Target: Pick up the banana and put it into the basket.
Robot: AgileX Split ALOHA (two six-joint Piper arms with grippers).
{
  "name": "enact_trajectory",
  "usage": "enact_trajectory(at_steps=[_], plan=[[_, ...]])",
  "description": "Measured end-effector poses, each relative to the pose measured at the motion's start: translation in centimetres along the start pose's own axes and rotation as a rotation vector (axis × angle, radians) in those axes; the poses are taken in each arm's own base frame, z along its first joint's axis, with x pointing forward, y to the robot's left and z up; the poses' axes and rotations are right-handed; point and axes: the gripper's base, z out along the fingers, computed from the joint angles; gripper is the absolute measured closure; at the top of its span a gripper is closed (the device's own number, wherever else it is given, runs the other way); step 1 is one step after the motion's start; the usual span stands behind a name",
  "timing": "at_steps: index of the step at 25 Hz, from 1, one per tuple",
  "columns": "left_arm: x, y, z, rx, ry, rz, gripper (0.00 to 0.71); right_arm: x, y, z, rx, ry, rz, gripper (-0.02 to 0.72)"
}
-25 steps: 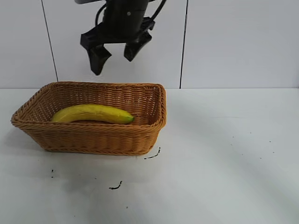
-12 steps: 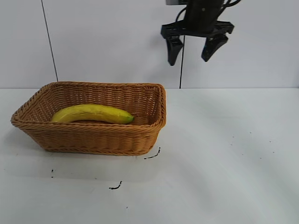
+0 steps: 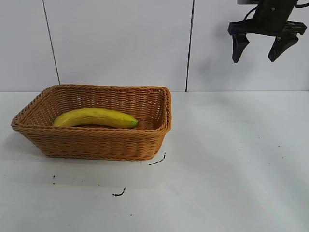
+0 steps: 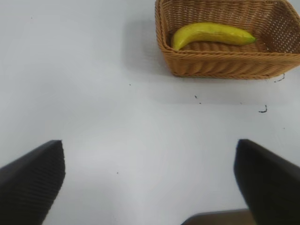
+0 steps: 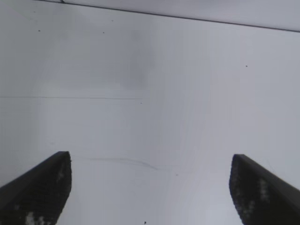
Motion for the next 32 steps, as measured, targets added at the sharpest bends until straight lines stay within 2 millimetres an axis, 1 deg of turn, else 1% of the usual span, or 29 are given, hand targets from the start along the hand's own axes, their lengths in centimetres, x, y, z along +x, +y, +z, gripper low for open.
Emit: enact_trajectory(at_steps=[2, 5, 8, 9, 10, 13, 17, 19, 22, 23, 26, 30, 32], plan=[[0.0, 0.0, 0.0, 0.0, 0.0, 0.0, 0.015, 1.3, 0.1, -1.0, 0.0, 0.027, 0.0, 0.048], [0.0, 0.0, 0.0, 0.0, 0.0, 0.0, 0.015, 4.0, 0.2, -2.5, -0.001, 0.078, 0.0, 0.048], [0.0, 0.0, 0.0, 0.0, 0.0, 0.0, 0.015, 6.9, 0.3, -4.8, 0.004, 0.104, -0.002, 0.048], [0.0, 0.0, 0.0, 0.0, 0.0, 0.0, 0.015, 8.0, 0.3, -5.2, 0.005, 0.122, -0.003, 0.048], [0.0, 0.0, 0.0, 0.0, 0.0, 0.0, 0.015, 9.0, 0.4, -6.2, 0.007, 0.12, -0.01, 0.048], [0.0, 0.0, 0.0, 0.0, 0.0, 0.0, 0.015, 12.6, 0.6, -8.3, 0.005, 0.136, -0.018, 0.048], [0.0, 0.0, 0.0, 0.0, 0.0, 0.0, 0.015, 18.1, 0.8, -10.8, 0.004, 0.145, -0.027, 0.048], [0.0, 0.0, 0.0, 0.0, 0.0, 0.0, 0.015, 21.3, 1.0, -11.7, 0.004, 0.146, -0.028, 0.048], [0.0, 0.0, 0.0, 0.0, 0.0, 0.0, 0.015, 25.7, 1.2, -12.4, 0.006, 0.116, -0.029, 0.048], [0.0, 0.0, 0.0, 0.0, 0.0, 0.0, 0.015, 27.1, 1.2, -12.2, 0.006, 0.108, -0.029, 0.048], [0.0, 0.0, 0.0, 0.0, 0.0, 0.0, 0.015, 31.1, 1.4, -12.6, 0.012, 0.011, -0.025, 0.048], [0.0, 0.0, 0.0, 0.0, 0.0, 0.0, 0.015, 35.6, 1.6, -12.6, 0.02, -0.144, -0.024, 0.048], [0.0, 0.0, 0.0, 0.0, 0.0, 0.0, 0.015, 37.5, 1.6, -13.3, 0.025, -0.231, -0.024, 0.048]])
